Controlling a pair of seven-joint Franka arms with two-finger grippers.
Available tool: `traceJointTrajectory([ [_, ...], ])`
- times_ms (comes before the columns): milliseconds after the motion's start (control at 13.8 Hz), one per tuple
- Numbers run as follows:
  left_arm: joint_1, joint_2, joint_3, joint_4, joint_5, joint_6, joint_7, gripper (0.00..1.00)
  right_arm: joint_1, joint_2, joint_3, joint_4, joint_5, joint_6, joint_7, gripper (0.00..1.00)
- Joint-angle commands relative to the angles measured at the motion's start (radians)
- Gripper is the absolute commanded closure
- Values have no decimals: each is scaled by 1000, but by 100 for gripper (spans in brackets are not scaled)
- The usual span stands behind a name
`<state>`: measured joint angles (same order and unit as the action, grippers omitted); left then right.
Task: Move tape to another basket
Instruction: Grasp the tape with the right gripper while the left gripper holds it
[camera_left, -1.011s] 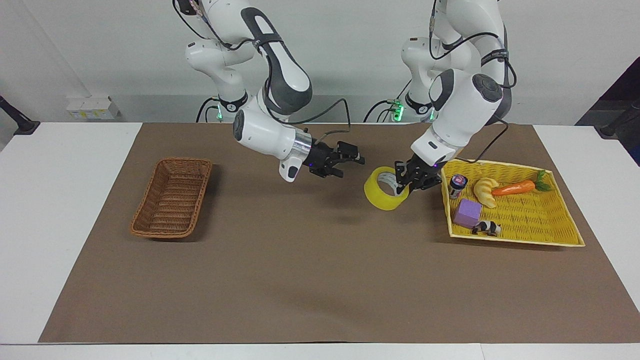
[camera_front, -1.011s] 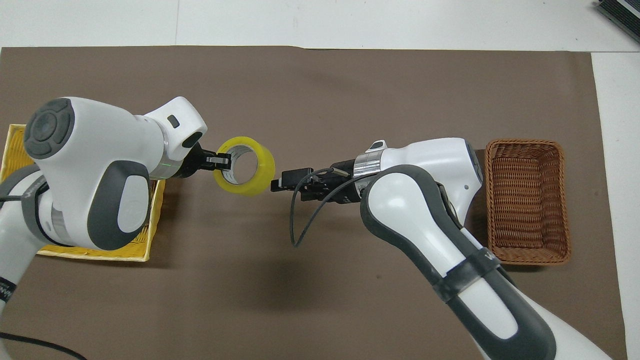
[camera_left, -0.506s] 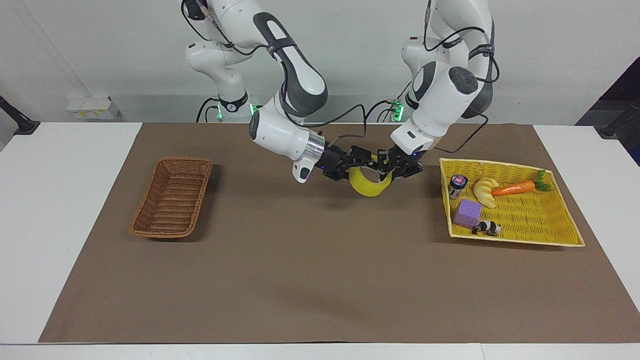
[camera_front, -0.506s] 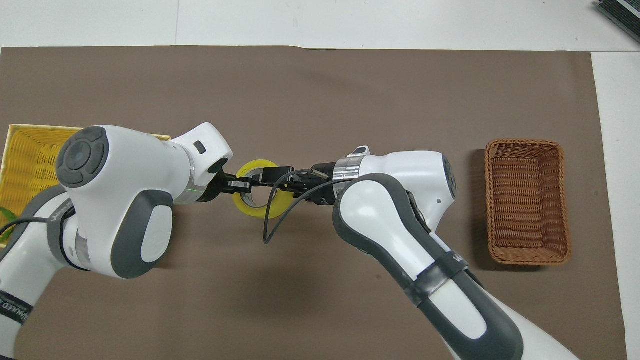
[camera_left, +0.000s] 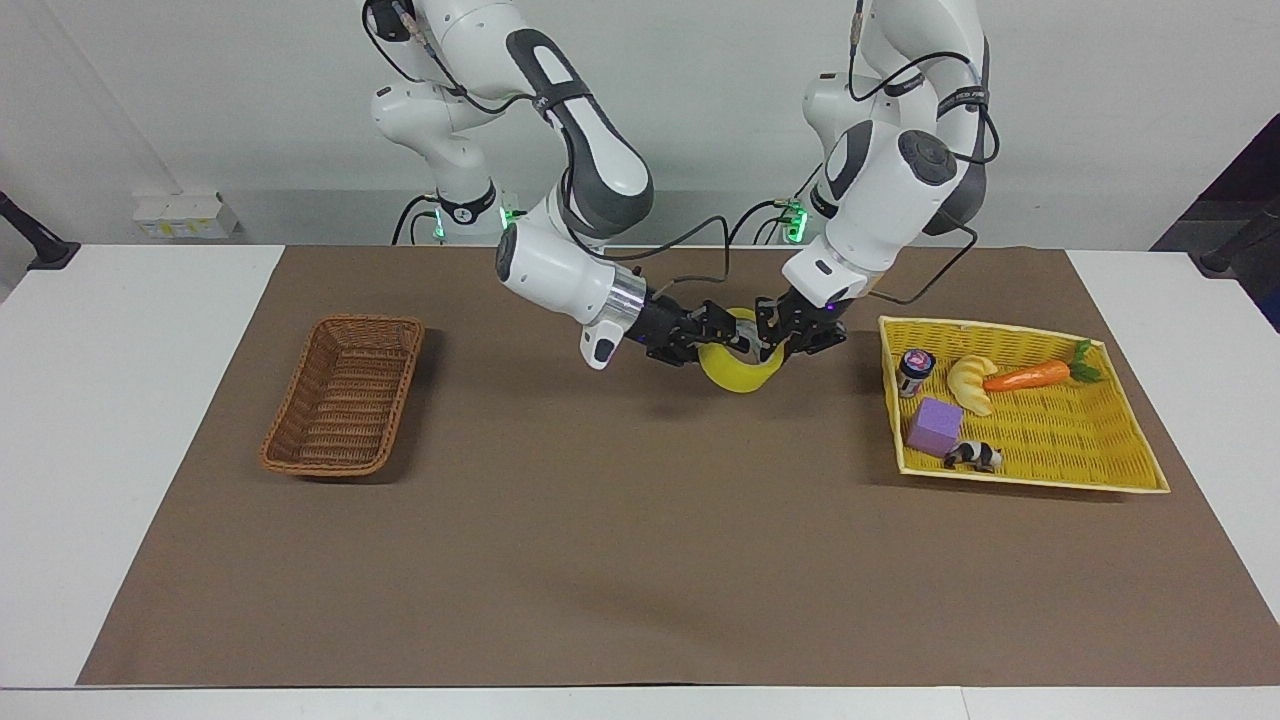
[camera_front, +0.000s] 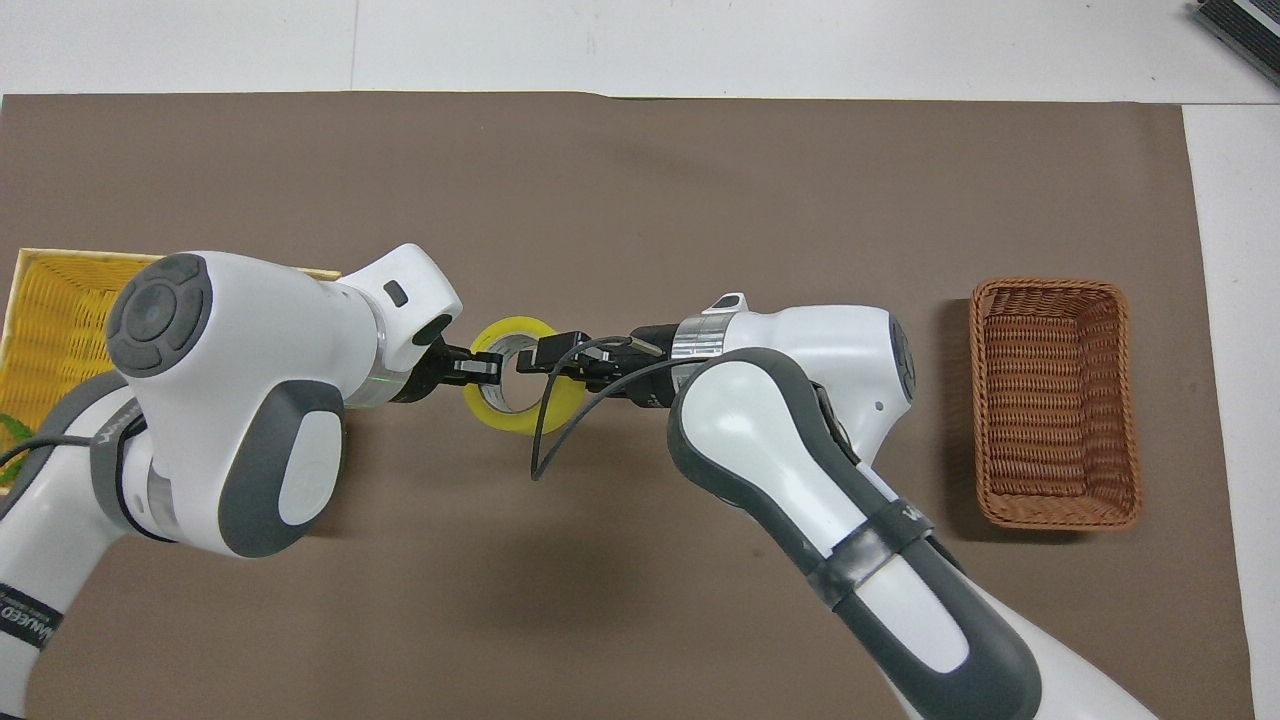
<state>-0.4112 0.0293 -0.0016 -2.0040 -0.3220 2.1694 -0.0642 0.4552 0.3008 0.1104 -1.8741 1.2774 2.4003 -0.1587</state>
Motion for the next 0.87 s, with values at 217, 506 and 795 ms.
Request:
traceJointTrajectory([
  [217,-8,-26,14,-22,-20,33,-6,100,17,-6,3,-13,14,31,15,100],
  [506,-8,-26,14,-22,-20,32,-25,94,19,-6,3,-14,13,34,22,100],
  [795,-8,-25,14,-19,-20,26,-51,58,19,-6,0,-36,-18,37,19,100],
])
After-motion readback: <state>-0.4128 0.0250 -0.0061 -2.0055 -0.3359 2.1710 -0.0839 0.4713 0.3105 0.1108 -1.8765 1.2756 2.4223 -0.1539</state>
